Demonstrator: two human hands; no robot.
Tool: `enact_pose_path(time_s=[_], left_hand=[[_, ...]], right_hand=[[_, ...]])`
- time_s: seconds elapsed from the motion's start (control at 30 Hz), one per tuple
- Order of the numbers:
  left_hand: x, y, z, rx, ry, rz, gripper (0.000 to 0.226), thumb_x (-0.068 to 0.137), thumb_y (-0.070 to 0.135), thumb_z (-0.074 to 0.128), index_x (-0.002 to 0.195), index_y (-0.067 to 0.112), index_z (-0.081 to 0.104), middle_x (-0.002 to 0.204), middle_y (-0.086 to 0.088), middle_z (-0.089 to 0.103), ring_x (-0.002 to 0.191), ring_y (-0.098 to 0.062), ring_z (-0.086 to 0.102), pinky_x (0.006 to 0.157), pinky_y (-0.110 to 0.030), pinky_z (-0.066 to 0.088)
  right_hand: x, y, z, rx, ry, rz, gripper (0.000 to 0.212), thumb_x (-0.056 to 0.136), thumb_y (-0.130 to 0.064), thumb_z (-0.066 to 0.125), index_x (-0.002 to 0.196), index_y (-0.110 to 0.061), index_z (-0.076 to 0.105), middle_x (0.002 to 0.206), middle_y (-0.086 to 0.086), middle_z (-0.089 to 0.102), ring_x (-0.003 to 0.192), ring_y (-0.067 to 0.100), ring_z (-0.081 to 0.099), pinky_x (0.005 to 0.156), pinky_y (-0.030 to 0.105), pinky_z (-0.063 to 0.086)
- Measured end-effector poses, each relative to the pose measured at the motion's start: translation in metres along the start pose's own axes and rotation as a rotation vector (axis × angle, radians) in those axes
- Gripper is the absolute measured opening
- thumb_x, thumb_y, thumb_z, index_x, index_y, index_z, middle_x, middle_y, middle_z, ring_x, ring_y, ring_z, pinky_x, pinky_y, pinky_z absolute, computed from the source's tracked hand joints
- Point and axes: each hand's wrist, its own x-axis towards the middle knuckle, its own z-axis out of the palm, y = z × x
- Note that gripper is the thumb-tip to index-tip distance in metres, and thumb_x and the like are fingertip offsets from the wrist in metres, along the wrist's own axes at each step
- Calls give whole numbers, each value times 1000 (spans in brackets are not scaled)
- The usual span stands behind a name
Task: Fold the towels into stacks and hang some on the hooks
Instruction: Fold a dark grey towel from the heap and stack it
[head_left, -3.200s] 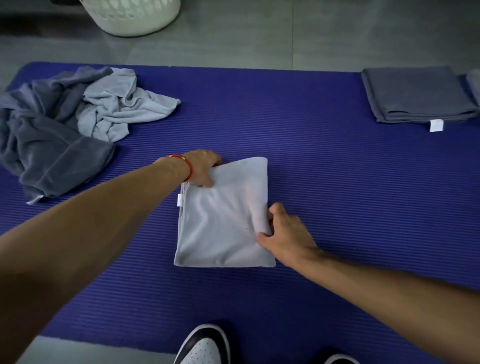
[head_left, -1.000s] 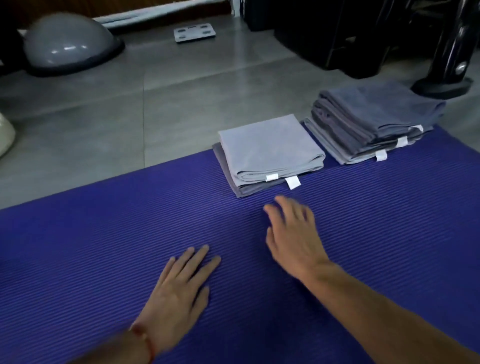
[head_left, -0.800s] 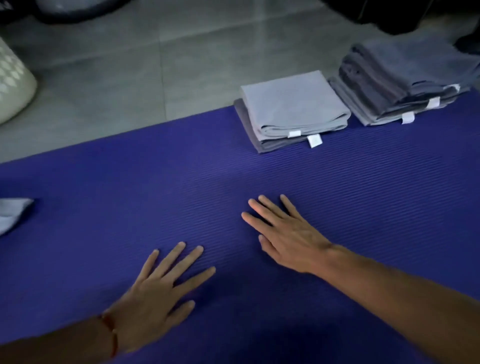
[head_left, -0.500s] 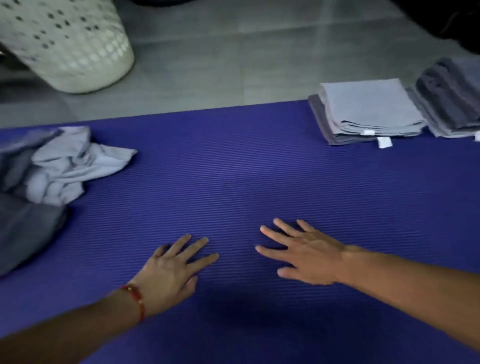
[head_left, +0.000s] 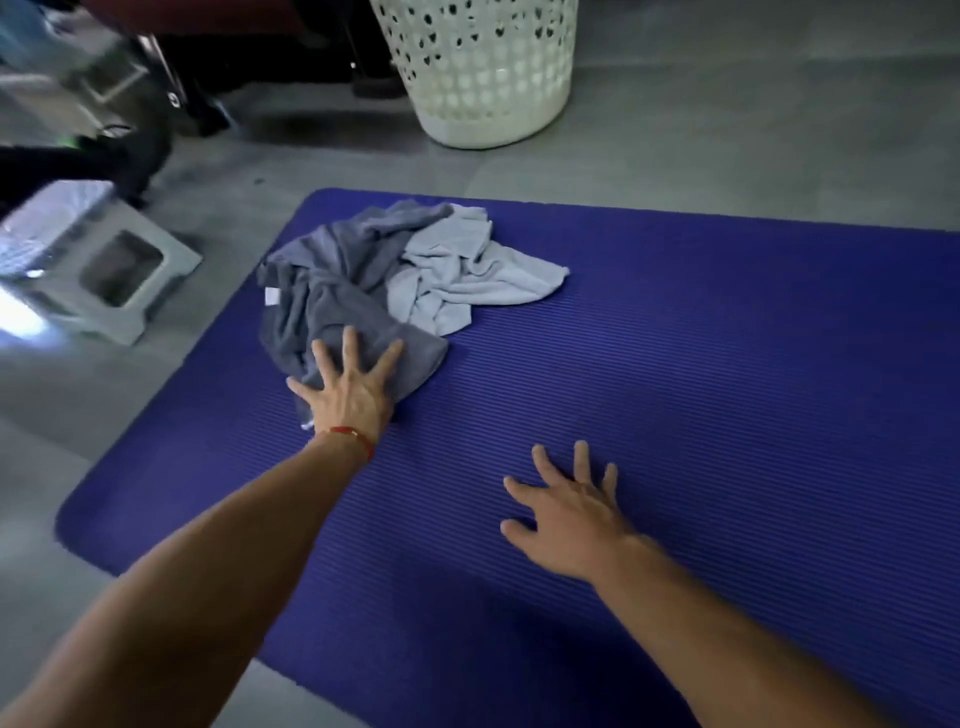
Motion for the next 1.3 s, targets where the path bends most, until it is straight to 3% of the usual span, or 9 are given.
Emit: enact_pose_path(time_s=[0.2,0.33,0.47,0.57,0.67,0.8,0.97,1.07,1.3], left_hand=[[31,4,-18,-171,65,81,25,94,17,61,117,18,69,123,-13,62,121,-42,50,93,-52,49],[-29,45,-44,-291,364,294,19,82,9,61,99,18,62,91,-6,70,87,-35,64,74,-46,47],[-129,93,-46,-700,421,457,17,85,3,60,96,17,61,82,5,66,74,-18,62,67,-33,45],[-181,111,-49,-881,394,524,17,91,0,57,100,13,63,89,8,63,81,-10,59,76,-30,47],[-221,129,-59,-768,407,756,22,87,7,62,104,21,64,98,10,68,97,-13,63,102,-41,40],[-234,151,-68,-731,410,904,15,93,22,68,108,19,70,107,8,69,110,-19,61,104,-49,40],[-194,151,-47,-502,378,608,63,80,50,75,133,23,54,138,-3,50,128,-29,47,103,-59,38],[-157,142,-13,-138,181,464,101,77,55,75,158,39,16,164,-6,17,150,-37,16,109,-78,18],[-152,211,-3,-173,183,610,22,92,26,51,112,33,47,125,2,62,118,-36,56,88,-54,43]], right_hand=[[5,6,-2,76,-1,45,59,103,-61,36,158,-49,20,171,-5,-12,152,42,-24,121,67,-6],[3,10,-6,442,53,24,51,105,-57,32,154,-45,36,170,-11,7,156,28,-18,122,59,-12],[-18,30,-31,1373,251,77,44,108,-51,33,145,-36,52,154,0,49,131,16,56,106,34,43],[-36,48,-48,1768,-12,-2,48,98,-62,48,143,-45,53,143,7,57,120,33,66,95,54,56],[-48,55,-61,1676,-243,-130,47,99,-49,55,143,-34,56,141,14,61,127,36,58,105,53,48],[-68,66,-79,1368,-210,-227,45,90,-11,65,134,-14,64,130,18,68,116,27,66,100,34,54],[-122,136,-111,798,-137,-110,35,93,3,67,120,-19,74,112,3,77,111,20,71,98,33,57],[-169,189,-111,572,-172,-47,34,93,-1,69,113,-28,77,109,-7,78,106,10,72,97,28,56],[-234,295,-45,422,-117,33,28,89,-21,74,101,-47,75,104,-12,76,102,15,71,94,41,56]])
